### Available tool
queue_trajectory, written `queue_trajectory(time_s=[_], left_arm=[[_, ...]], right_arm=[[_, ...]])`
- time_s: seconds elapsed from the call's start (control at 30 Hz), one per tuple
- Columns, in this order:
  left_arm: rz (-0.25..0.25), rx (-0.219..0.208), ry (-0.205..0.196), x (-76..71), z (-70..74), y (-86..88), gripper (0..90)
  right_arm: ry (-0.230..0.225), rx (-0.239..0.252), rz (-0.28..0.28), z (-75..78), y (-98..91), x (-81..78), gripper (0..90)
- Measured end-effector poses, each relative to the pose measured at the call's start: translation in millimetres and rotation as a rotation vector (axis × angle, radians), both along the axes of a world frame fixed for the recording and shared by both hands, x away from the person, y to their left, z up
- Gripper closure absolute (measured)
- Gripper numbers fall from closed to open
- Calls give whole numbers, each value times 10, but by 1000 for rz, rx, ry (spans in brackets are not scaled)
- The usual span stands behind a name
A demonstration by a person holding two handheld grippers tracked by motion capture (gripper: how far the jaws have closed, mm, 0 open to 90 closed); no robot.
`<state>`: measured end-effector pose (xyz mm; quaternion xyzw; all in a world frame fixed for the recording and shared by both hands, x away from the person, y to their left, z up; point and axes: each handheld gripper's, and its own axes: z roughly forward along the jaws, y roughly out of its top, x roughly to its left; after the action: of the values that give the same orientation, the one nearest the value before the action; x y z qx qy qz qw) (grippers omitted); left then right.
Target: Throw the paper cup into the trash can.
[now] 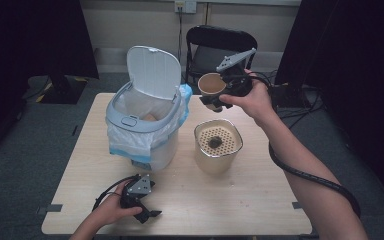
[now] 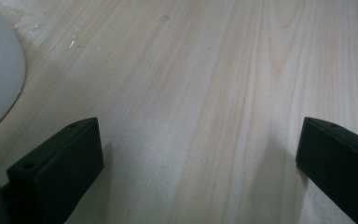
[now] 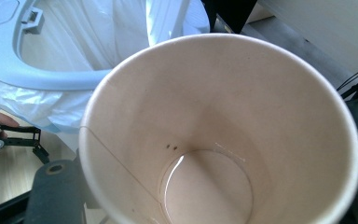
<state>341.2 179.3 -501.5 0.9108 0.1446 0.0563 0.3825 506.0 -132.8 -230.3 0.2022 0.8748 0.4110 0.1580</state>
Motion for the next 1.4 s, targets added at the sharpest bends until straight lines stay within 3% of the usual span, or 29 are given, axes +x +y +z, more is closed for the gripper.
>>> queue_trajectory(time_s=[0.63,1.4], left_arm=[[0,-1,1,-1,0,0,0],[-1,-6,15,-4,-5,-4,0]], right_arm=[[-4,30,49,205,246,-54,254],[-14,28,105,387,619,-120,254]])
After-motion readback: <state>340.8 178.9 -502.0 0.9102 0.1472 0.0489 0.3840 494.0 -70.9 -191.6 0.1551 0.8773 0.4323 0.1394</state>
